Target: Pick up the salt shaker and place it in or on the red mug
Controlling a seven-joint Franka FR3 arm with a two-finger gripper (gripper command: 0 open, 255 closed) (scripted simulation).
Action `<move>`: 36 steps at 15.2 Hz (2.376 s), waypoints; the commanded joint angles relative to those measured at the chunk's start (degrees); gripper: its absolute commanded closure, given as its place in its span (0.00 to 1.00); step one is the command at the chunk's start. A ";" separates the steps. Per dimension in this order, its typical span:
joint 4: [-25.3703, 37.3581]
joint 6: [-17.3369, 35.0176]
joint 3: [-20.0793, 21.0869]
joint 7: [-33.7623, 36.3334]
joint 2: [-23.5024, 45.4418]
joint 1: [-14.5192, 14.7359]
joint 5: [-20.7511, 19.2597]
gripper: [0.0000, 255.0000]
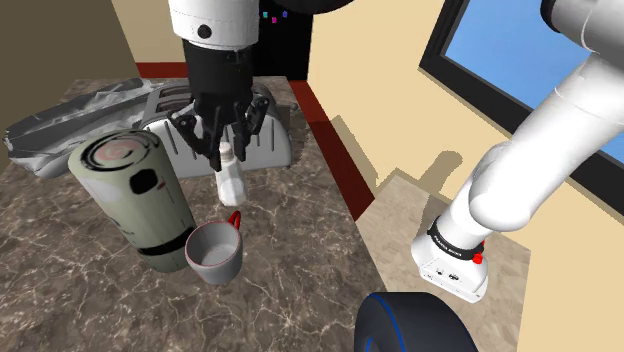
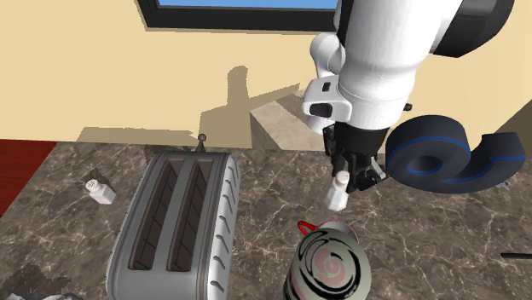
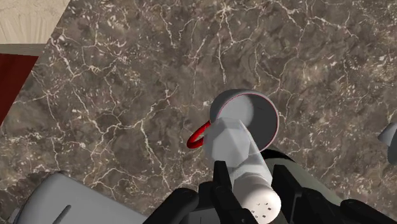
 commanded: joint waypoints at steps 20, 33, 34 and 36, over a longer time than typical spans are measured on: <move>-4.22 12.02 2.27 5.60 9.80 2.24 -6.91 1.00; -5.79 14.05 2.21 5.75 10.43 2.32 -7.37 0.00; -5.80 14.04 2.21 5.73 10.41 2.31 -7.36 0.00; -5.80 14.03 2.24 5.79 10.38 2.34 -7.34 0.00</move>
